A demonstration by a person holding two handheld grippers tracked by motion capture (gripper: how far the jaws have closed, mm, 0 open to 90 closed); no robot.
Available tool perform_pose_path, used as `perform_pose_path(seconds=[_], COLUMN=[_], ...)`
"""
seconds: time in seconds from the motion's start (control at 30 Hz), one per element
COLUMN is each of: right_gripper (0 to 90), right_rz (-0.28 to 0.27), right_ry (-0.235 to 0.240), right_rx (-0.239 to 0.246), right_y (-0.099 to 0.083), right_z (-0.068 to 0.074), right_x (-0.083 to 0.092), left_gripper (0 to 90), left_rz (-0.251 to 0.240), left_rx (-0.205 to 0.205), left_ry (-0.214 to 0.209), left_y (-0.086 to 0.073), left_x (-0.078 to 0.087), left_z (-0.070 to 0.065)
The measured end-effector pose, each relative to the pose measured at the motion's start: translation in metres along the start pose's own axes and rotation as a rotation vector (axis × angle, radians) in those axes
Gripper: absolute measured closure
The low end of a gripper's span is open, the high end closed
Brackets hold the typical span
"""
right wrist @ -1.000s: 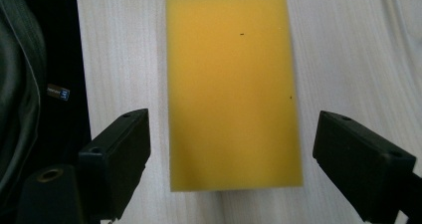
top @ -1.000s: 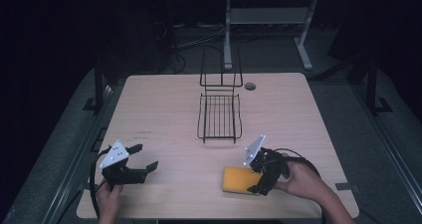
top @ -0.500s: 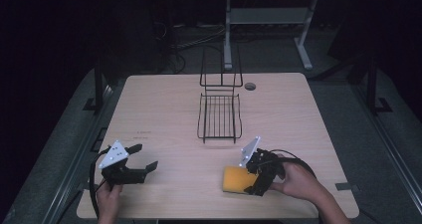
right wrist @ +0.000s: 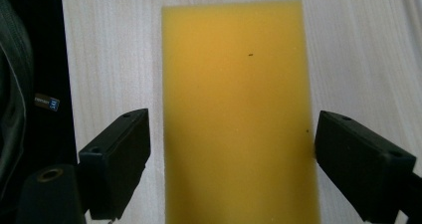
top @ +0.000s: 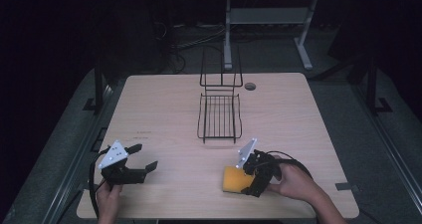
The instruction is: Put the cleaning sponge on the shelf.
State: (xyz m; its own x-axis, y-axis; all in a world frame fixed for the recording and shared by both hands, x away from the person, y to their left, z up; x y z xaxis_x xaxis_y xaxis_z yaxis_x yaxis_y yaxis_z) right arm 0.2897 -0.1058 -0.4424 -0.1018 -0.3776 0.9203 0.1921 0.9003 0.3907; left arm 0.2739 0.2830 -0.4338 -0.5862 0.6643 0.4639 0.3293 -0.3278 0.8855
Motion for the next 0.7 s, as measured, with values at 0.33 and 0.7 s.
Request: perform_pose_path(seconds=[0.33, 0.7], right_gripper=[14.2, 14.2], right_rz=[-0.003, -0.001], right_ry=[0.007, 0.001], right_rx=[-0.008, -0.007], right_y=[0.001, 0.000], right_z=[0.000, 0.001], right_x=[-0.008, -0.012], left_gripper=[15.0, 15.0], left_rz=[-0.003, -0.005], left_rx=[-0.002, -0.001], left_ry=[0.000, 0.000], left_y=[0.000, 0.000], left_x=[0.001, 0.001], left_z=[0.000, 0.000])
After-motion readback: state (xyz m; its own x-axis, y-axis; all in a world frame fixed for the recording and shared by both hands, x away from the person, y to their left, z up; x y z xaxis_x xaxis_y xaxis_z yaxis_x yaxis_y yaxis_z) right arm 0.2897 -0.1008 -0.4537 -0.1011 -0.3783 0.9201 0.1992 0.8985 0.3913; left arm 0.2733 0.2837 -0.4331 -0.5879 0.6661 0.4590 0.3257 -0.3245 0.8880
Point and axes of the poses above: each handheld gripper's, and its own axes: x roughly backward along the jaws, y roughly out of its top, z roughly to its left, the point moved 2 cm from there along -x, roughly forward along the jaws, and after that the axes turned 4 degrees about -y, right-handed, at the moved point
